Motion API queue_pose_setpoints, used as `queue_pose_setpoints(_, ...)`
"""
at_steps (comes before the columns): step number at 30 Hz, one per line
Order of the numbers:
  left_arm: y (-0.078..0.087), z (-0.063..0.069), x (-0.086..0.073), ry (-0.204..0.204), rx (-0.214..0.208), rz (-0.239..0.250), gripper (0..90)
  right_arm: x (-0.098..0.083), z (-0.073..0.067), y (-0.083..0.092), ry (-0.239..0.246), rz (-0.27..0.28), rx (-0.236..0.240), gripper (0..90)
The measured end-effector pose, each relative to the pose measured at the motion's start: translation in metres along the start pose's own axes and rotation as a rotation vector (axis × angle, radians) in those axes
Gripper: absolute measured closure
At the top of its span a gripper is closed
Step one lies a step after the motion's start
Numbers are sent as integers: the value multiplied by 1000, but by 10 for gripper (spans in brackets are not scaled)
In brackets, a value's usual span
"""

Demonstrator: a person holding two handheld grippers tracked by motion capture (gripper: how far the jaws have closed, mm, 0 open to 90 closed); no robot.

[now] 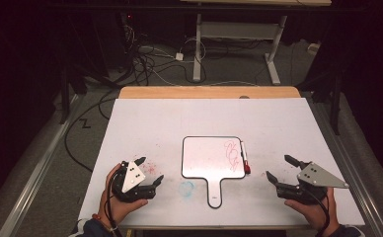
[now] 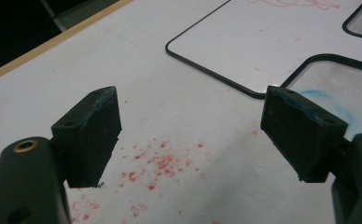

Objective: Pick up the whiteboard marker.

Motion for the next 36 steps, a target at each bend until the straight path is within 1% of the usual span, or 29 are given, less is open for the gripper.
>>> queue_pose_setpoints(1, -4, 1, -2, -4, 1, -18, 193, -1, 0, -2, -1, -9, 12, 238)
queue_pose_setpoints(2, -5, 1, -3, -6, -1, -25, 193, -1, -1, -3, -5, -16, 20, 243)
queue_pose_setpoints(3, -7, 1, -3, -5, -3, -27, 193, -2, -1, -3, -5, -21, 21, 258)
queue_pose_setpoints(5, -7, 2, -3, -9, -6, -33, 193, -3, -3, -3, -10, -32, 37, 285)
queue_pose_setpoints(7, -8, 1, -3, -11, -7, -31, 192, -4, -4, -3, -26, -34, 48, 290)
queue_pose_setpoints(8, -8, 2, -3, -13, -7, -33, 192, -6, -3, -4, -32, -44, 55, 292)
queue_pose_setpoints(11, -8, 3, -3, -19, -10, -30, 193, -7, 1, -6, -51, -57, 56, 297)
queue_pose_setpoints(13, -10, 3, -4, -20, -18, -36, 192, -7, 4, -7, -61, -58, 47, 297)
queue_pose_setpoints(15, -11, 3, -5, -13, -23, -38, 193, -8, 6, -9, -67, -68, 39, 297)
queue_pose_setpoints(17, -10, 4, -6, -19, -28, -39, 193, -8, 6, -10, -62, -72, 38, 298)
queue_pose_setpoints(18, -10, 4, -6, -19, -28, -39, 193, -8, 6, -10, -52, -75, 38, 299)
queue_pose_setpoints(21, -8, 6, -6, -27, -35, -33, 193, -7, 7, -12, -53, -77, 36, 301)
queue_pose_setpoints(23, -7, 7, -6, -32, -37, -33, 193, -5, 8, -14, -45, -82, 28, 303)
queue_pose_setpoints(24, -6, 7, -6, -42, -33, -36, 193, -4, 9, -15, -46, -85, 31, 305)
queue_pose_setpoints(27, -6, 8, -7, -43, -32, -40, 193, -3, 11, -20, -44, -103, 32, 305)
queue_pose_setpoints(30, -7, 9, -6, -41, -30, -44, 193, -2, 14, -27, -68, -127, 48, 321)
queue_pose_setpoints(31, -8, 9, -6, -45, -32, -49, 193, -2, 15, -30, -83, -135, 62, 322)
queue_pose_setpoints(32, -8, 9, -6, -45, -32, -49, 193, -1, 16, -33, -103, -144, 79, 329)
queue_pose_setpoints(34, -10, 10, -7, -54, -32, -59, 193, 0, 20, -40, -138, -169, 90, 334)
queue_pose_setpoints(36, -13, 9, -7, -49, -37, -65, 193, 2, 23, -50, -190, -184, 125, 349)
Point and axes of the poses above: each handheld gripper's, and its own axes: y roughly backward along the jaws, x roughly out of its top, z roughly to its right, the point moved 7 cm from there along -y, roughly forward along the jaws, and after that the axes turned 14 degrees about x, right-handed, at the moved point
